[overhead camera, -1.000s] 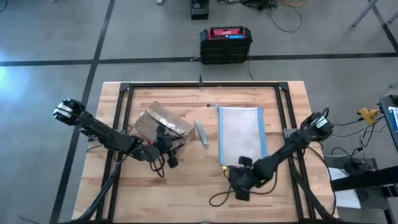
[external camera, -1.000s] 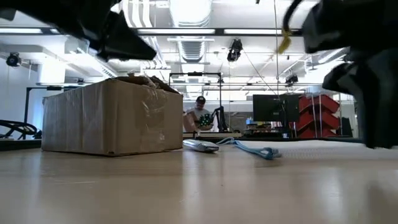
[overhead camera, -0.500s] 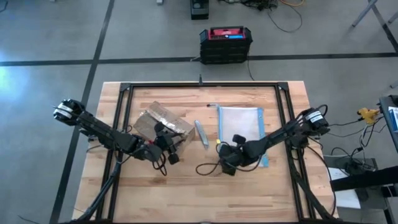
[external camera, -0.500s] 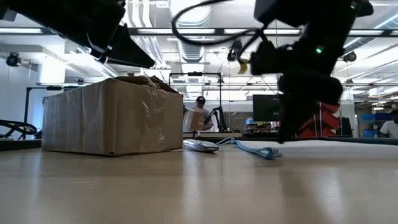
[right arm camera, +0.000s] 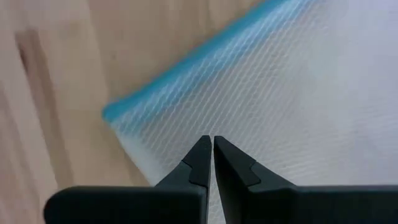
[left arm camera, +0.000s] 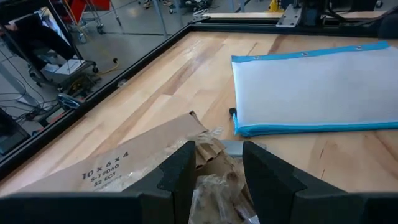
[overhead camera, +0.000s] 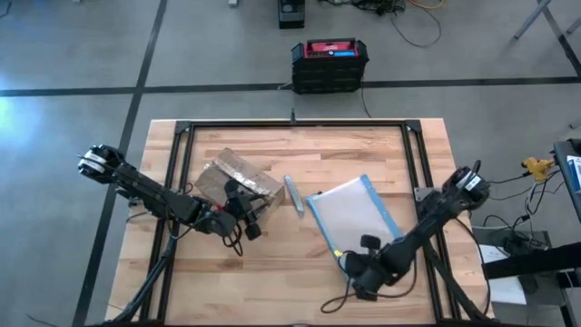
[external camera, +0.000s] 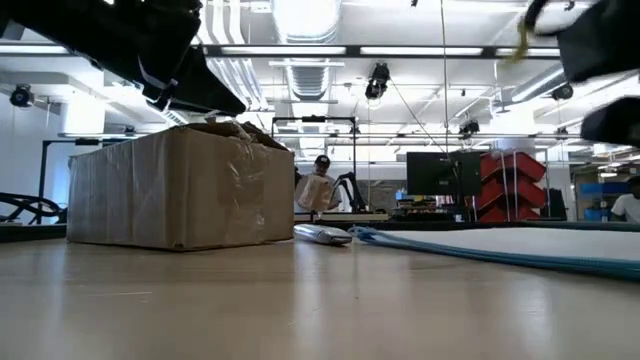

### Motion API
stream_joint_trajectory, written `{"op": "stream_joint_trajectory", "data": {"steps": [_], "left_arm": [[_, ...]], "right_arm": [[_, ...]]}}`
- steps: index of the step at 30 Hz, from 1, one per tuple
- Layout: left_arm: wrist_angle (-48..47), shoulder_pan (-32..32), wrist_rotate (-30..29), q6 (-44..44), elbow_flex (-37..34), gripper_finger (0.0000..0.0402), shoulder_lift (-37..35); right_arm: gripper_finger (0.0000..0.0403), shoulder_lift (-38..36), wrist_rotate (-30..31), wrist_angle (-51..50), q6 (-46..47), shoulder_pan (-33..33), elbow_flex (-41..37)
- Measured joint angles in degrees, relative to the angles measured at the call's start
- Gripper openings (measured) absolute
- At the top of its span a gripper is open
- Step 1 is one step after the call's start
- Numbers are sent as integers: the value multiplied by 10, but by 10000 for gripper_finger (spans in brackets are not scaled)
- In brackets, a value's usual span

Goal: Unpack boxes
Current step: Remove the white charger cable from the cardboard box

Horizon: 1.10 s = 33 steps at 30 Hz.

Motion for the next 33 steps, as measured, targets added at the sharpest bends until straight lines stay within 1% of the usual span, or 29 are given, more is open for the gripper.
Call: {"op": "stream_joint_trajectory", "data": {"steps": [2, 5, 7, 8, 9, 11, 13, 15, 17, 21, 25, 29, 33], "left_arm": [[5, 0, 0, 0, 1, 119, 0], [16, 0, 1, 0, 1, 119, 0], [21, 0, 2, -3, 1, 119, 0], [23, 0, 5, -6, 1, 119, 0], [27, 0, 20, -9, 1, 119, 0], [37, 0, 70, -9, 1, 119, 0], [48, 0, 120, -9, 1, 119, 0], [66, -1, 143, -3, 1, 119, 3], [81, 0, 147, 12, 1, 119, 9], [136, 0, 147, 53, 1, 119, 36], [183, 0, 148, 83, 1, 119, 67], [183, 0, 149, 81, 1, 119, 88], [185, 0, 149, 74, 1, 119, 103]], "right_arm": [[2, 0, 46, -7, 3, 1, 3], [3, 0, 114, -1, -1, -15, 3], [3, 0, 140, 14, -23, -31, 2], [4, 0, 144, 23, -35, -38, 1], [7, 0, 143, 32, -40, -46, 0], [20, 0, 121, 49, -35, -52, 0], [42, 0, 98, 59, -22, -46, 2], [71, 0, 87, 73, -4, -32, 5], [104, 0, 81, 91, 19, -17, 6], [169, 4, 60, 93, 57, 18, 6], [215, 16, 51, 92, 84, 49, 6], [235, 35, 59, 84, 103, 53, 6], [235, 59, 64, 81, 94, 47, 7]]}}
